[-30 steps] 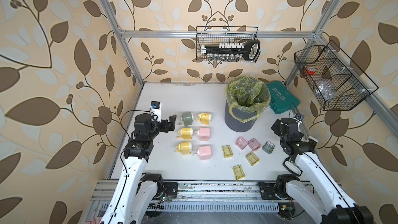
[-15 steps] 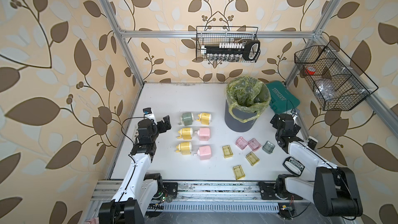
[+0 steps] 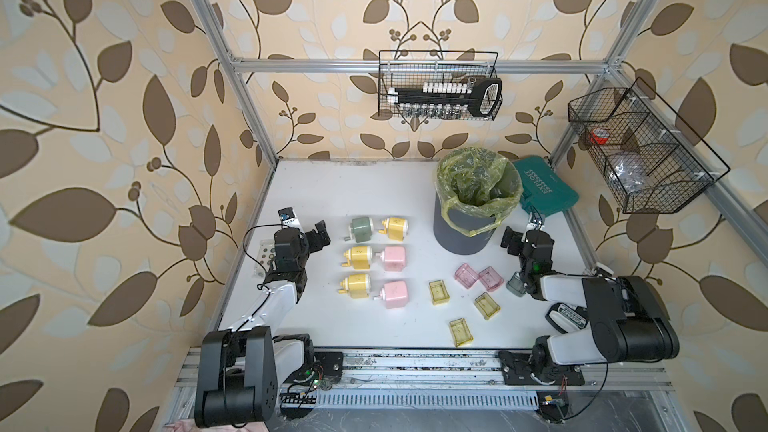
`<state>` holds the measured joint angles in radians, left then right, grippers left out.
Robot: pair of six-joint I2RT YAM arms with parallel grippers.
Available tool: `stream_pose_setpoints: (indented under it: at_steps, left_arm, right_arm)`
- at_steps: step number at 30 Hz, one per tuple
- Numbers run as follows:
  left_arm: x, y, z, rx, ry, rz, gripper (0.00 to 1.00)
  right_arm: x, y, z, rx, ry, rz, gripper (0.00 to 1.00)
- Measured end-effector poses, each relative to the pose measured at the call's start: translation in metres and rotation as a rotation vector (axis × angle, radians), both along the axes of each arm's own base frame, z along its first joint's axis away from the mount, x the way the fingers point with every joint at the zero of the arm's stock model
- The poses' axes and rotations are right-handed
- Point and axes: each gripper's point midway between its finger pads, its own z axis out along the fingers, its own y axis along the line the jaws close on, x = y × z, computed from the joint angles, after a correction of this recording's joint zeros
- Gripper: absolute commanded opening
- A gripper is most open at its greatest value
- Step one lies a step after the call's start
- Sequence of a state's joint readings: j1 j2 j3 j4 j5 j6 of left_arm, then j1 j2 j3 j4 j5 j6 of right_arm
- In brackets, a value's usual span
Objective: Take out the pencil sharpener tray and clean the shavings
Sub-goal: Reset both arms
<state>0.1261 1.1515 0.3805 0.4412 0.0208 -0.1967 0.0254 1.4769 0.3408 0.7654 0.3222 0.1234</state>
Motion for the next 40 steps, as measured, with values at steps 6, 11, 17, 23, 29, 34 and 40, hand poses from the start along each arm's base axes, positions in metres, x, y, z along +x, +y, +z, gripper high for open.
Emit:
stream_pose_setpoints:
  at_steps: [6, 11, 17, 23, 29, 34, 40]
  left_arm:
    - [0.007, 0.000, -0.028, 0.020, 0.063, -0.020, 0.99]
    - [0.015, -0.007, -0.044, 0.028, 0.077, -0.075, 0.99]
    - [0.018, -0.049, -0.077, 0.107, 0.145, -0.233, 0.99]
    - [0.021, -0.055, -0.072, 0.143, 0.120, -0.261, 0.99]
    - [0.022, -0.055, -0.072, 0.148, 0.119, -0.262, 0.99]
    - [0.022, -0.055, -0.072, 0.149, 0.118, -0.263, 0.99]
    - [0.022, -0.055, -0.072, 0.149, 0.118, -0.263, 0.99]
  right_arm:
    - [0.007, 0.011, 0.003, -0.014, -0.017, 0.074, 0.99]
    - [0.009, 0.020, 0.007, -0.033, -0.030, 0.106, 0.99]
    - [0.010, 0.024, 0.010, -0.057, -0.038, 0.111, 0.99]
    - [0.010, 0.023, 0.012, -0.065, -0.044, 0.111, 0.99]
    - [0.010, 0.024, 0.013, -0.069, -0.049, 0.108, 0.99]
    - [0.010, 0.025, 0.013, -0.073, -0.049, 0.107, 0.99]
    - [0.012, 0.023, 0.006, -0.063, -0.025, 0.114, 0.99]
